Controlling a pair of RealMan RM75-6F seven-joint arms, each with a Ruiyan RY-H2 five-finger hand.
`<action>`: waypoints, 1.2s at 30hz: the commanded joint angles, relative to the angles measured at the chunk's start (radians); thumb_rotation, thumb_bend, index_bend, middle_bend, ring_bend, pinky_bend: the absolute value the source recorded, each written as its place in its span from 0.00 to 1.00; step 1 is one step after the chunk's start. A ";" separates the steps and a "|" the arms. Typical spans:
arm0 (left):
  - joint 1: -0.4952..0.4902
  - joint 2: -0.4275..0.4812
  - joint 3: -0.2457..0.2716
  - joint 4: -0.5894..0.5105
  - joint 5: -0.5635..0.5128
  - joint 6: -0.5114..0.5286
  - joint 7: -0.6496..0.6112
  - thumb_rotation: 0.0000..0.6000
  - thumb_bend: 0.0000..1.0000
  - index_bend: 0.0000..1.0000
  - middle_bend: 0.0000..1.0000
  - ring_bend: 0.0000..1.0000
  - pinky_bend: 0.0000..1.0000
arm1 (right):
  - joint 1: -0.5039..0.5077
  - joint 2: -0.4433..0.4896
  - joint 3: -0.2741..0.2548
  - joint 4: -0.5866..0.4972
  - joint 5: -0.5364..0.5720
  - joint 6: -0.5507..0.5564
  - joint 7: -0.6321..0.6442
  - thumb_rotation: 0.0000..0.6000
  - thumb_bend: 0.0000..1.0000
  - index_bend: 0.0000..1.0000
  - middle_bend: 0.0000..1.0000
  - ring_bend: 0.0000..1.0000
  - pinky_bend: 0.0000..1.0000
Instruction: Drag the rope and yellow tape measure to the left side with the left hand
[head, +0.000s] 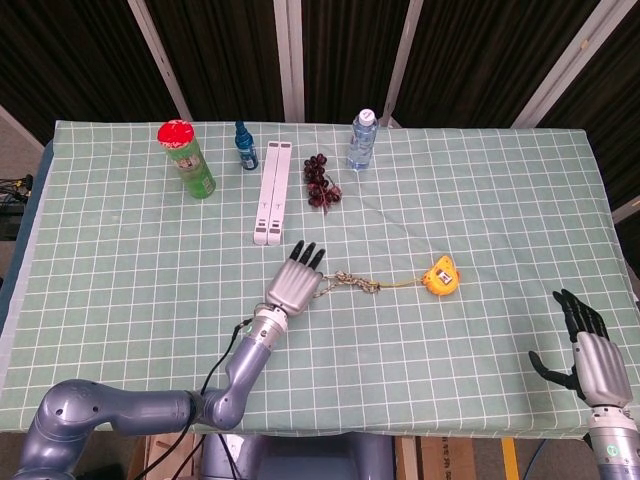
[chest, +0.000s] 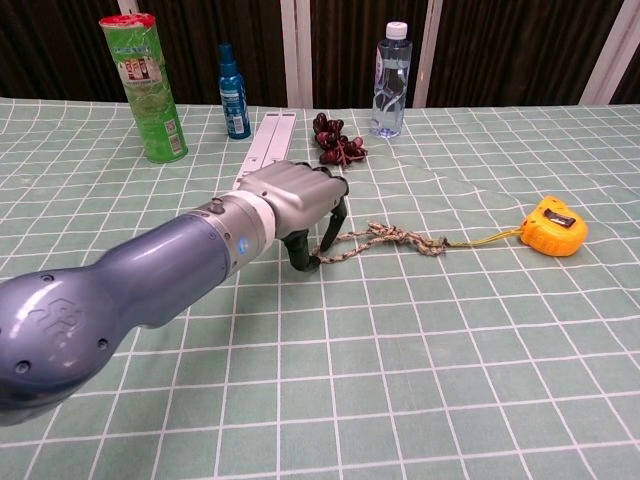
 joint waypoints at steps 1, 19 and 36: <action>-0.003 -0.002 0.003 0.007 -0.006 0.000 0.000 1.00 0.42 0.55 0.05 0.00 0.00 | 0.000 0.000 0.000 -0.001 0.002 -0.001 0.001 1.00 0.32 0.00 0.00 0.00 0.00; -0.009 0.010 0.019 -0.001 -0.019 0.011 -0.019 1.00 0.42 0.54 0.05 0.00 0.00 | 0.001 0.003 0.000 -0.007 0.005 -0.006 0.006 1.00 0.32 0.00 0.00 0.00 0.00; -0.025 -0.007 0.028 0.035 -0.022 0.009 -0.034 1.00 0.45 0.56 0.06 0.00 0.00 | 0.001 0.006 0.001 -0.012 0.008 -0.008 0.010 1.00 0.32 0.00 0.00 0.00 0.00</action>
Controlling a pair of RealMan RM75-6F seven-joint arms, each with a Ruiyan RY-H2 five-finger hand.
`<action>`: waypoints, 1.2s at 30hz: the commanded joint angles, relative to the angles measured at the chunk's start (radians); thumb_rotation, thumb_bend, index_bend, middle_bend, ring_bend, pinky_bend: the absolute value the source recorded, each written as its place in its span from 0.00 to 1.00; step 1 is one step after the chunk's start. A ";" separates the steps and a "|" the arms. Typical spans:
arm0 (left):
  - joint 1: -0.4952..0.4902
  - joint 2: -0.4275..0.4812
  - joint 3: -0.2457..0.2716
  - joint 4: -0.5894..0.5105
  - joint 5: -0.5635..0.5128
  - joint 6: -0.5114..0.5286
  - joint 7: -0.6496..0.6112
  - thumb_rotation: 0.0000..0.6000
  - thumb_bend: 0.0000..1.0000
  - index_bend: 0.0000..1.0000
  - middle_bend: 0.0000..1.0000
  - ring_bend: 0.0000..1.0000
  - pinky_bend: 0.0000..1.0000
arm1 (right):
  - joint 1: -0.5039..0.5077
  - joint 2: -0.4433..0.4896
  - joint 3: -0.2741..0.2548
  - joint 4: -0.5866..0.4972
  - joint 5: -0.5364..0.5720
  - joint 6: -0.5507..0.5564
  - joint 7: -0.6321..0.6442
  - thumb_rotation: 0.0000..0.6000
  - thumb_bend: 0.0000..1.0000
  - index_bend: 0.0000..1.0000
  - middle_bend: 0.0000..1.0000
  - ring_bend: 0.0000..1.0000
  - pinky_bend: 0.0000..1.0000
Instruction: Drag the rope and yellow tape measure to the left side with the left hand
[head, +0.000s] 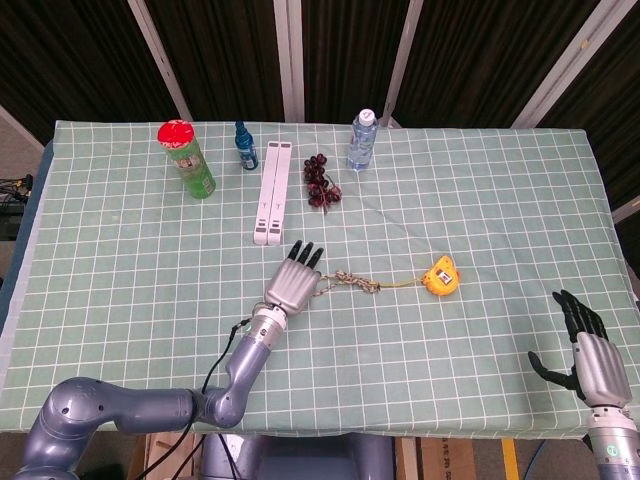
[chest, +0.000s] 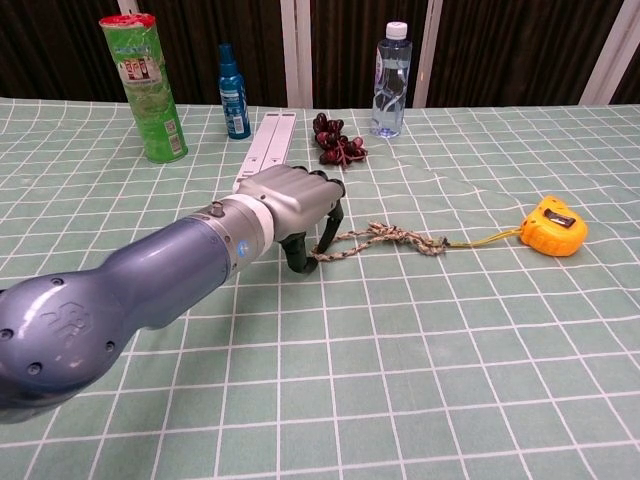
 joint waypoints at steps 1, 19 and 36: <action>-0.002 -0.003 0.001 0.004 0.001 0.000 -0.002 1.00 0.46 0.56 0.06 0.00 0.00 | 0.000 0.000 0.000 0.000 -0.002 0.001 0.000 1.00 0.32 0.00 0.00 0.00 0.00; -0.002 0.031 0.002 -0.022 0.080 0.029 -0.054 1.00 0.51 0.58 0.06 0.00 0.00 | 0.000 0.001 0.000 -0.001 0.002 -0.002 0.000 1.00 0.32 0.00 0.00 0.00 0.00; 0.029 0.230 -0.032 -0.215 0.210 0.120 -0.093 1.00 0.51 0.58 0.07 0.00 0.00 | -0.002 0.002 -0.003 -0.005 -0.005 0.005 -0.007 1.00 0.32 0.00 0.00 0.00 0.00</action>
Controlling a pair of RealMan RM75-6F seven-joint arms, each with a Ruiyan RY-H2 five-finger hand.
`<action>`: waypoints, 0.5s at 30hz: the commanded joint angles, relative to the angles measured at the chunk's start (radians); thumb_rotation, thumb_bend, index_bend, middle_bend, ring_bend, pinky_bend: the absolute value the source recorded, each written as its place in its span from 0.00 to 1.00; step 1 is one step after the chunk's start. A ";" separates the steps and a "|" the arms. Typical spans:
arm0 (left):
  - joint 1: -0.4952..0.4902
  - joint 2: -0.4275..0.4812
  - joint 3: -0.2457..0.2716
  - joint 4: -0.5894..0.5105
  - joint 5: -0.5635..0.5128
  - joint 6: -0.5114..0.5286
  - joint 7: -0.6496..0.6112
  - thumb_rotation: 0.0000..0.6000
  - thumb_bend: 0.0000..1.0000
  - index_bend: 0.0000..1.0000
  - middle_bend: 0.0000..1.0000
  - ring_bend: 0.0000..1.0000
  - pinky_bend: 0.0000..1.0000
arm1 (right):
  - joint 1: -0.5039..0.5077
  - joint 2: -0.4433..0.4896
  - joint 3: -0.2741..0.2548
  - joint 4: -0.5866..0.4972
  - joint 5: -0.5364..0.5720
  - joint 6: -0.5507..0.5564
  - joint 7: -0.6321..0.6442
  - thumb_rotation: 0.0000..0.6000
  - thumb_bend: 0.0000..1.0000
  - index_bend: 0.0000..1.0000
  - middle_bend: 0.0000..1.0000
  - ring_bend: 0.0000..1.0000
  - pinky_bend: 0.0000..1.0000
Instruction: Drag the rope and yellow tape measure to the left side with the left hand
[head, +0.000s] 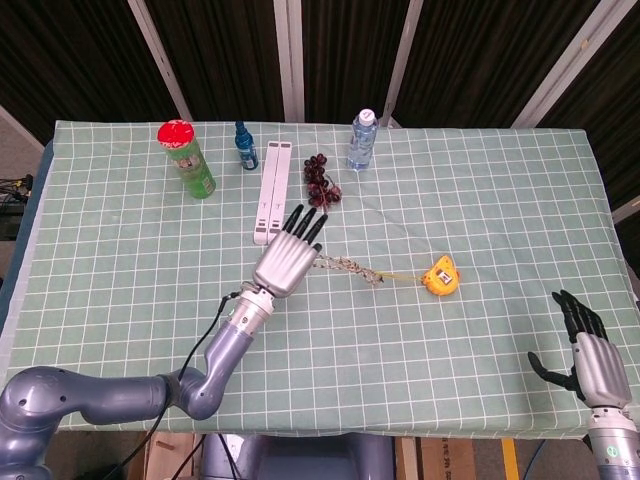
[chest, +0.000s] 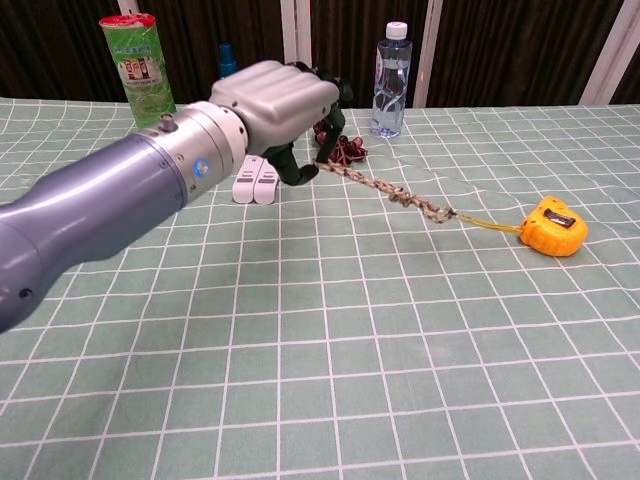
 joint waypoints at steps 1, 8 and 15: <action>0.014 0.065 -0.035 -0.078 -0.038 0.016 0.017 1.00 0.51 0.58 0.07 0.00 0.00 | 0.000 -0.001 -0.001 0.001 -0.001 0.000 -0.002 1.00 0.32 0.00 0.00 0.00 0.00; 0.047 0.192 -0.051 -0.211 -0.057 0.048 0.041 1.00 0.51 0.58 0.07 0.00 0.00 | 0.001 -0.004 -0.003 0.010 -0.010 0.007 -0.023 1.00 0.32 0.00 0.00 0.00 0.00; 0.107 0.314 -0.024 -0.316 -0.028 0.090 0.025 1.00 0.52 0.58 0.07 0.00 0.00 | -0.004 -0.010 -0.009 0.010 -0.032 0.027 -0.045 1.00 0.32 0.00 0.00 0.00 0.00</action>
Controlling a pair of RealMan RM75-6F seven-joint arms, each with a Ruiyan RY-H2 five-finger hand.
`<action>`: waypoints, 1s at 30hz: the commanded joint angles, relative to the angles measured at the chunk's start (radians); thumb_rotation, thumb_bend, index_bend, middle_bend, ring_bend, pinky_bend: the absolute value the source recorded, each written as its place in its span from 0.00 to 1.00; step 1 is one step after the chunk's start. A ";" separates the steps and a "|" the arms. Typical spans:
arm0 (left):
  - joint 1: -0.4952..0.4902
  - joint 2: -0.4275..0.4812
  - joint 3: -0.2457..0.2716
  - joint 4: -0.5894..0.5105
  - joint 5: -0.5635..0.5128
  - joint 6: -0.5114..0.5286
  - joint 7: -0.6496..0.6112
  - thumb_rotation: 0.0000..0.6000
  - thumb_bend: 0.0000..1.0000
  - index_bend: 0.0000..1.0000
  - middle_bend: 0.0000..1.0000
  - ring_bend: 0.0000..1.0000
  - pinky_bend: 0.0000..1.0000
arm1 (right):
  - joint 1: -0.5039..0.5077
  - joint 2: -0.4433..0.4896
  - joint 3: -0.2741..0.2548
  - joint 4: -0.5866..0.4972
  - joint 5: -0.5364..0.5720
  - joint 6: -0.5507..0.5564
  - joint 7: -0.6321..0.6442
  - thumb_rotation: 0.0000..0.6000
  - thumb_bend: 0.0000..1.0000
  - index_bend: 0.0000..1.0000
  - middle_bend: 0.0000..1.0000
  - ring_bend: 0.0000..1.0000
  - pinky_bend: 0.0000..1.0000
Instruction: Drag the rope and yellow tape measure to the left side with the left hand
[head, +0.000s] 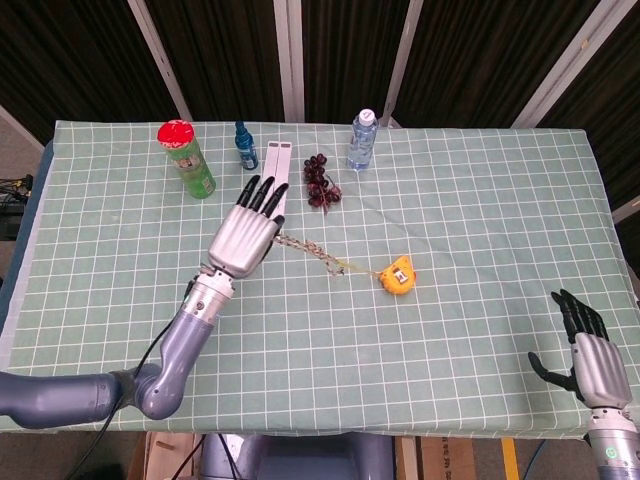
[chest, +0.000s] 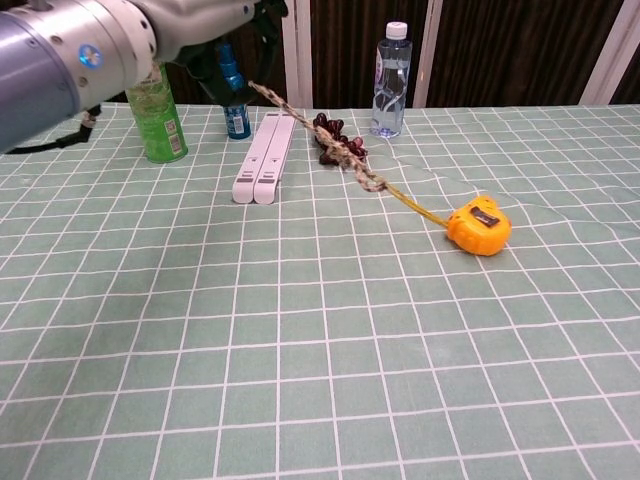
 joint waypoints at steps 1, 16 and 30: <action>0.037 0.063 0.016 -0.052 0.021 0.027 -0.013 1.00 0.52 0.58 0.07 0.00 0.00 | -0.002 -0.002 -0.003 0.001 -0.009 0.008 -0.009 1.00 0.32 0.00 0.00 0.00 0.00; 0.165 0.441 0.042 -0.296 0.026 0.069 -0.027 1.00 0.52 0.58 0.08 0.00 0.00 | -0.007 -0.009 -0.012 0.001 -0.030 0.024 -0.038 1.00 0.32 0.00 0.00 0.00 0.00; 0.367 0.670 0.112 -0.194 0.118 0.124 -0.293 1.00 0.52 0.58 0.08 0.00 0.00 | -0.012 -0.012 -0.016 -0.002 -0.047 0.040 -0.051 1.00 0.32 0.00 0.00 0.00 0.00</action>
